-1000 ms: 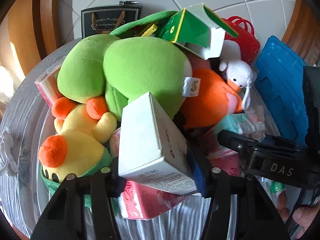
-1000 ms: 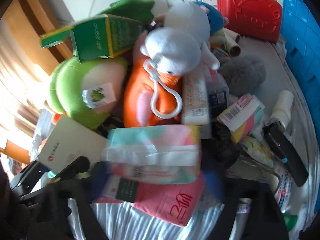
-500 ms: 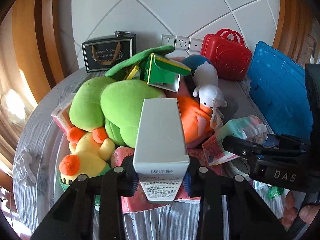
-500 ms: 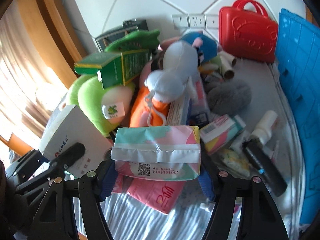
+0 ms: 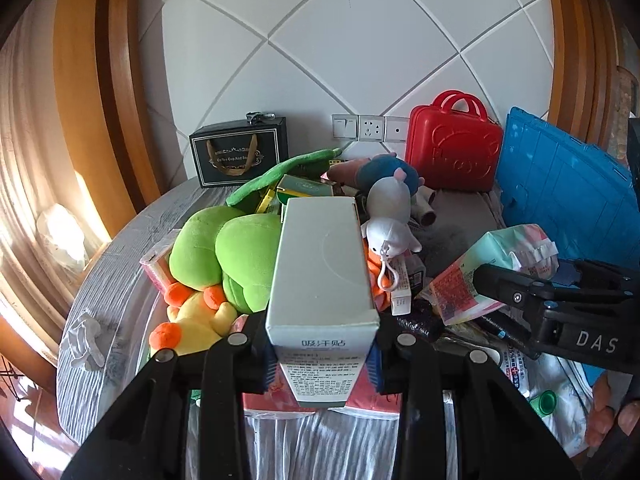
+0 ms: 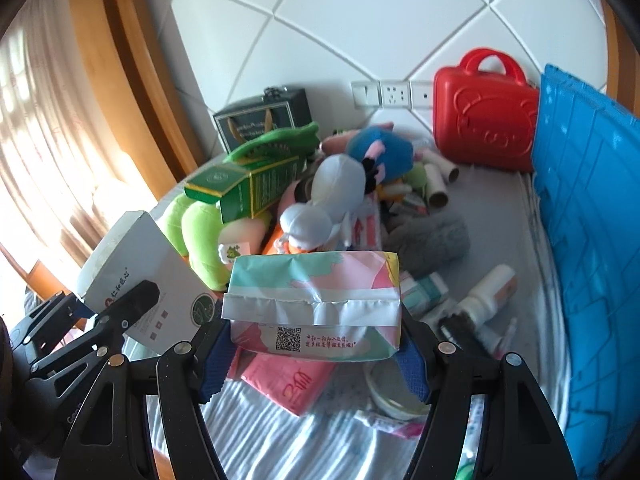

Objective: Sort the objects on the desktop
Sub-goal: 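Lift the white box and tissue pack and carry them over the bin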

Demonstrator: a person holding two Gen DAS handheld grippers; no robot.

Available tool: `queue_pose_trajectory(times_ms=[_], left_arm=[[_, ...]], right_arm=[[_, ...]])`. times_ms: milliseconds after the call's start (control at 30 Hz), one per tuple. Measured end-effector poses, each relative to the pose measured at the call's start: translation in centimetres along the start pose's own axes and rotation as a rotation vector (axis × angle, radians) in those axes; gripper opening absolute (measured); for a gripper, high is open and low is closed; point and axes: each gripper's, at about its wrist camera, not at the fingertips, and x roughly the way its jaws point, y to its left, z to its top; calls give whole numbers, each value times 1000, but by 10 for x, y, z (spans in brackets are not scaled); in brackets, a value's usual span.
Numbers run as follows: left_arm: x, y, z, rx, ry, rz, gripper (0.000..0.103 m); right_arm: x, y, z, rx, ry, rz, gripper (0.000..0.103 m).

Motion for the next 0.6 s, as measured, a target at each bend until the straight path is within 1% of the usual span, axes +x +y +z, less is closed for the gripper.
queue_pose_trajectory(times_ms=[100,267,467,600], left_arm=[[-11,-13,-1,-1,-24,40,34],[-33,-28,-2,2,-61,61,34],[-59,-32,0,18,-116,37,34],[-78,-30,-2,33,-147,20,34]], right_arm=[[-17,-5,-1,-32,-36,4,69],[-52,-10,-4,-73,-111,-11,70],[-83,-6,-5,-68,-165,-39,69],[-100,5,-6,-77,-179,-66,69]])
